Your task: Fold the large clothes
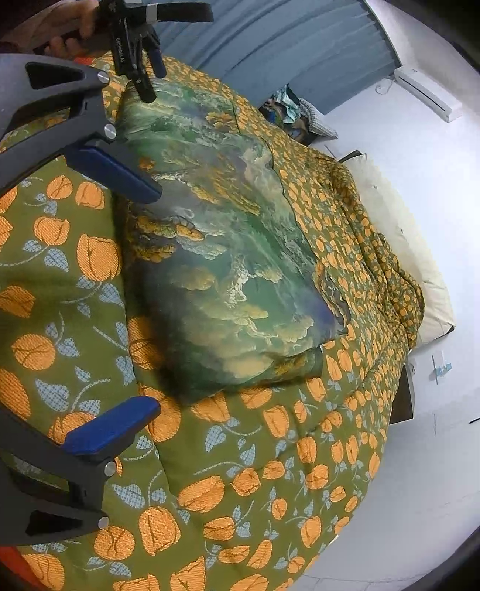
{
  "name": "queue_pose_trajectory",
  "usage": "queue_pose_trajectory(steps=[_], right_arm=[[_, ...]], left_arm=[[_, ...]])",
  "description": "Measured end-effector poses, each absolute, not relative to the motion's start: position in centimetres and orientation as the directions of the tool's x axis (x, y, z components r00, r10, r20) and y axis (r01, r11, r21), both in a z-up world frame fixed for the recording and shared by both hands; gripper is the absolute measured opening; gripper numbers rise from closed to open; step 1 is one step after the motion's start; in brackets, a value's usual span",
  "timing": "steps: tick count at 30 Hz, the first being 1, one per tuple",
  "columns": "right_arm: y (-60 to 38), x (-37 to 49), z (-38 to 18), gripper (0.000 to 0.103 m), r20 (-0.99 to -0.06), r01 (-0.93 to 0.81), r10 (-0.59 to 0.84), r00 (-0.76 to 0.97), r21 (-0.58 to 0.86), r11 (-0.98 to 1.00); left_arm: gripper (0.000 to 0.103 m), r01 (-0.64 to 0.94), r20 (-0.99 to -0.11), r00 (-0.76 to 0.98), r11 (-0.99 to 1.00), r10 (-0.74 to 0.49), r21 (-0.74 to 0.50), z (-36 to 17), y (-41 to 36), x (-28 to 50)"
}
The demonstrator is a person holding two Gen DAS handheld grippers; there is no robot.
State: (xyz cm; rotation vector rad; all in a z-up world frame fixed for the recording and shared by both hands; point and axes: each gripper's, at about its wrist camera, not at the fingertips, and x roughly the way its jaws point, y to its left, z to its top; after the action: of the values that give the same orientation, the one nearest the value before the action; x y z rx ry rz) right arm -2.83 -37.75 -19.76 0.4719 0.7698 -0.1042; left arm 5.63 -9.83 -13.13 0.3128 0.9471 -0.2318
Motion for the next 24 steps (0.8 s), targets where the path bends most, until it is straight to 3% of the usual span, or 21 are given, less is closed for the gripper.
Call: queue_pose_trajectory(steps=[15, 24], right_arm=[[-37.7, -2.3, -20.4, 0.103, -0.705, 0.258, 0.093, 0.703, 0.375, 0.891], [-43.1, 0.0, -20.8, 0.103, -0.644, 0.323, 0.186, 0.742, 0.587, 0.742]], left_arm=[[0.101, 0.328, -0.831, 0.553, 0.932, -0.057, 0.154, -13.6, -10.3, 6.1], [0.102, 0.574, -0.811, 0.451, 0.817, -0.372, -0.055, -12.5, -15.9, 8.3]])
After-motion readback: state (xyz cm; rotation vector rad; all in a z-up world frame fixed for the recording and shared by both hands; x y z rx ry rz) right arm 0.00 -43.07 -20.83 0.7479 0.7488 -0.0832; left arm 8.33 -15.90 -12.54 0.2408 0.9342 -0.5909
